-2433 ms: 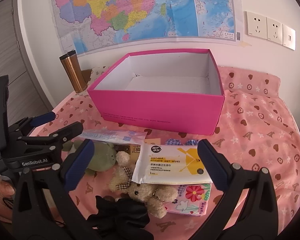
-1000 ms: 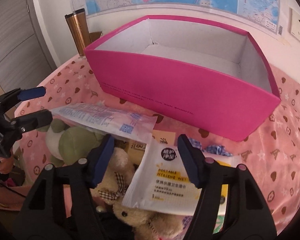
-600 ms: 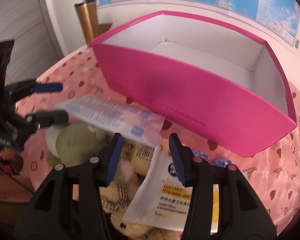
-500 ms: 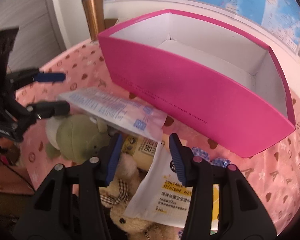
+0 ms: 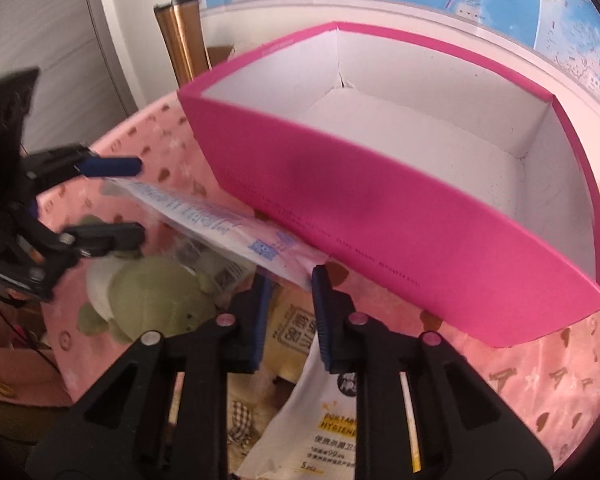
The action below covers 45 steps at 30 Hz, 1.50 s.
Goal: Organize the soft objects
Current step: 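Grasp the white-and-blue wet-wipe pack with the left tool and lift it, then lower the wet-wipe pack into the magenta box and open the left tool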
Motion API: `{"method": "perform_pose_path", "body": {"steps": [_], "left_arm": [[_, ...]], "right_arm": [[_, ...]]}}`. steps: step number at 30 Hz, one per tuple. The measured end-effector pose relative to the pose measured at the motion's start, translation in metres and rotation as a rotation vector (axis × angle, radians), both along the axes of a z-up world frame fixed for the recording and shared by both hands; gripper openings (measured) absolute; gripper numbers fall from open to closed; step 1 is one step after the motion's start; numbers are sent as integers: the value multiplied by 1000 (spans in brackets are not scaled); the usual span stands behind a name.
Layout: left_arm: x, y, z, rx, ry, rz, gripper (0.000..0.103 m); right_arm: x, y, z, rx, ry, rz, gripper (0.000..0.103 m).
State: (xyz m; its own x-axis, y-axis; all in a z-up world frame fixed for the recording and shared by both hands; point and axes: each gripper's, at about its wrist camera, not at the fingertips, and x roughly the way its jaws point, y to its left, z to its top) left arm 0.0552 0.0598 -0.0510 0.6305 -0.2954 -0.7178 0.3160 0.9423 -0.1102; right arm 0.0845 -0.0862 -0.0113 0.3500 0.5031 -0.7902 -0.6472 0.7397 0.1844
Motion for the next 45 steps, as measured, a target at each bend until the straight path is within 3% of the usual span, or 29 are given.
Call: {"method": "perform_pose_path", "body": {"steps": [4, 8, 13, 21, 27, 30, 39, 45], "left_arm": [[14, 9, -7, 8, 26, 38, 44], [19, 21, -10, -38, 65, 59, 36], [15, 18, 4, -51, 57, 73, 36], [3, 9, 61, -88, -55, 40, 36], [27, -5, 100, -84, -97, 13, 36], [49, -11, 102, -78, -79, 21, 36], [98, -14, 59, -62, 126, 76, 36], [111, -17, 51, -34, 174, 138, 41]], "right_arm": [[5, 2, 3, 39, 6, -8, 20], [11, -1, 3, 103, 39, -20, 13], [11, -1, 11, 148, 66, -18, 12], [-5, -17, 61, 196, -44, -13, 12], [-2, -40, 102, 247, -120, -47, 12], [10, -49, 111, 270, -127, -75, 12], [57, -54, 82, 284, 18, -120, 13], [82, -47, 51, 247, 114, -152, 14]]}}
